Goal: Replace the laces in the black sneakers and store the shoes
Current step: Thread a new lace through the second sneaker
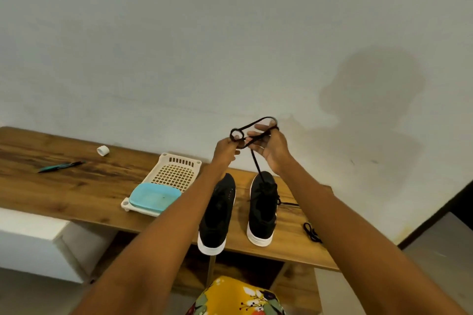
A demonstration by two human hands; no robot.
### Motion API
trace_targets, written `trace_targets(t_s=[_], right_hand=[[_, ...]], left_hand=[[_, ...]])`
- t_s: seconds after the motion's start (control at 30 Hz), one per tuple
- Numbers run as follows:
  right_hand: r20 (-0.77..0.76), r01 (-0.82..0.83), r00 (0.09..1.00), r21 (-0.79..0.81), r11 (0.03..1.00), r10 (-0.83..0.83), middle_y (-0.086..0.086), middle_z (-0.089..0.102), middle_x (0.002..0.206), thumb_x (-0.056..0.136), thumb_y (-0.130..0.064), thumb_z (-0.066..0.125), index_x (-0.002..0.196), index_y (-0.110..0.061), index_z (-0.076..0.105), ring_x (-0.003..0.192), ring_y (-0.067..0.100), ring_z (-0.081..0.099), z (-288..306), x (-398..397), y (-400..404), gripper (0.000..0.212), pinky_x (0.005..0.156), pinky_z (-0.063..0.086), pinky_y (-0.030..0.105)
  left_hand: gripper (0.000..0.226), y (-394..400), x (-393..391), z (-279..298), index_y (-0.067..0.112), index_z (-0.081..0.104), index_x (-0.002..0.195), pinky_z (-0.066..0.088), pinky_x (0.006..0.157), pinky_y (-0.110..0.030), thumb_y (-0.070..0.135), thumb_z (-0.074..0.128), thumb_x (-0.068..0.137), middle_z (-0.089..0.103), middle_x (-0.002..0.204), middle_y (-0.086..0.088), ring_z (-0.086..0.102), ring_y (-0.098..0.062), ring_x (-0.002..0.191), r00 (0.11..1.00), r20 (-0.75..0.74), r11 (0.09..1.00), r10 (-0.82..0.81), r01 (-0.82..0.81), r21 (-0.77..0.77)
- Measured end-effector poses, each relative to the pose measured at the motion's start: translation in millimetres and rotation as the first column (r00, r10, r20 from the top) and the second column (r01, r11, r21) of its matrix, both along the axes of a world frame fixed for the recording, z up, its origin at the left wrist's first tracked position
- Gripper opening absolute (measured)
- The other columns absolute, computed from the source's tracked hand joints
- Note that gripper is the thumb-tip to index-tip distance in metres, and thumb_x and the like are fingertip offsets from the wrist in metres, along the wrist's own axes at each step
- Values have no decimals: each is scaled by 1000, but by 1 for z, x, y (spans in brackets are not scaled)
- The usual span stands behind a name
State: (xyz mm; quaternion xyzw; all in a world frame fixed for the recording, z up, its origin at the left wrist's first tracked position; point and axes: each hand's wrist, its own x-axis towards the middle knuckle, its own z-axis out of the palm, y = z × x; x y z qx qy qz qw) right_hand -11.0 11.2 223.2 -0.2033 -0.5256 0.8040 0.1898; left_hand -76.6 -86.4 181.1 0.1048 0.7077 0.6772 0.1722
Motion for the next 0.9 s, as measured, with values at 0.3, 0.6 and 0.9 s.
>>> trace_targets(t_s=[0.3, 0.6, 0.9], right_hand=[[-216, 42, 974, -147, 988, -73, 4, 60, 68, 103, -23, 33, 80, -9, 56, 68, 19, 60, -19, -43, 28, 35, 79, 53, 32], [-55, 336, 936, 430, 838, -348, -3, 59, 72, 103, -28, 34, 76, -20, 54, 62, 15, 54, -58, -67, 82, 35, 69, 47, 28], [625, -469, 778, 504, 725, 69, 17, 48, 85, 95, -4, 38, 89, -11, 38, 68, 22, 43, -153, -61, 38, 9, 66, 33, 37]], left_hand=[[61, 2, 11, -80, 9, 64, 97, 40, 59, -23, 55, 25, 96, 38, 54, 4, 40, -10, 49, 948, 127, 954, -291, 278, 109], [34, -16, -22, -143, 14, 54, 127, 36, 47, -20, 12, 32, 101, 48, 70, 0, 36, -8, 52, 973, 72, 908, -219, 230, -349], [29, 4, -33, -126, 5, 52, 121, 45, 51, -20, -4, 42, 95, 58, 81, -5, 51, -12, 59, 928, 371, 981, -35, -39, 189]])
